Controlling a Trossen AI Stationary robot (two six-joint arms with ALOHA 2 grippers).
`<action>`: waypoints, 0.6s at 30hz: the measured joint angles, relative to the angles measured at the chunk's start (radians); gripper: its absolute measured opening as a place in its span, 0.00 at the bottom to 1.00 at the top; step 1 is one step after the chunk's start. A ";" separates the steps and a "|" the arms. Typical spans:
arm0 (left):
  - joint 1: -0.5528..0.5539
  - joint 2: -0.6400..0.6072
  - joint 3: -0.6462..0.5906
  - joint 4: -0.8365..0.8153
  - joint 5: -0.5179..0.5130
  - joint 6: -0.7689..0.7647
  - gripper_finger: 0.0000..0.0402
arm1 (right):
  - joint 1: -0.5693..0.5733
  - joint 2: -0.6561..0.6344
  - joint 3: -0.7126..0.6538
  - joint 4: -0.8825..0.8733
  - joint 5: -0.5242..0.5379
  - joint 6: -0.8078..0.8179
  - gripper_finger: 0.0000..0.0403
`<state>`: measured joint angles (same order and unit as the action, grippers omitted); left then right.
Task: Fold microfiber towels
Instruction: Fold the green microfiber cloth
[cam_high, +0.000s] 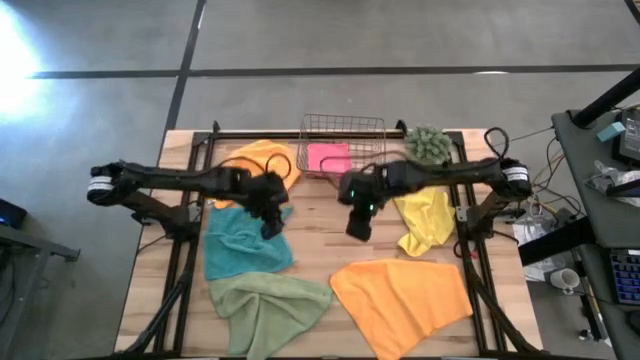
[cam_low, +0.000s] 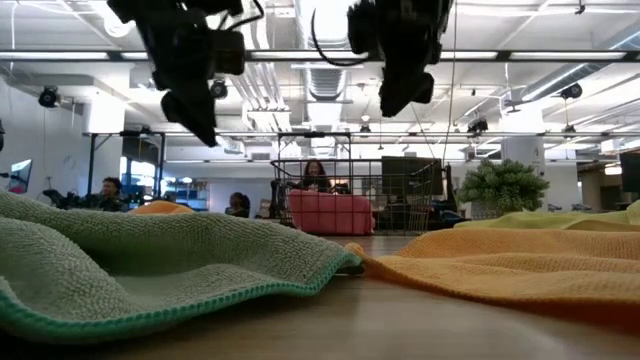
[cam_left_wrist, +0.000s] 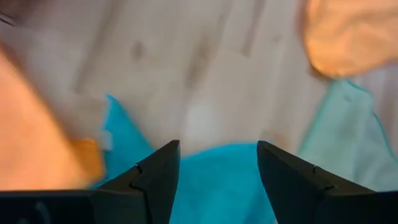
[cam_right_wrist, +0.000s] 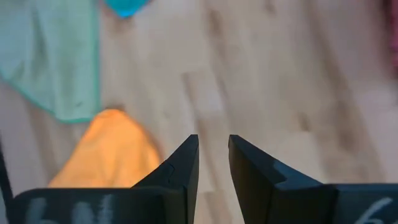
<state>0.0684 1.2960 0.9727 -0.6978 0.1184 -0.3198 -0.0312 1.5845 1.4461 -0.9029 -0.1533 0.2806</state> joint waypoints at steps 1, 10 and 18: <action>-0.031 0.000 -0.007 0.014 0.000 -0.022 0.49 | 0.027 0.006 0.000 0.014 0.003 0.003 0.20; -0.293 0.010 -0.035 0.061 -0.027 -0.210 0.49 | 0.226 0.082 -0.001 0.141 0.023 -0.098 0.20; -0.448 0.022 -0.034 0.083 -0.033 -0.375 0.49 | 0.312 0.157 -0.001 0.200 0.024 -0.223 0.22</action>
<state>-0.3793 1.3185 0.9382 -0.6151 0.0852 -0.6945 0.2804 1.7420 1.4452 -0.7026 -0.1288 0.0572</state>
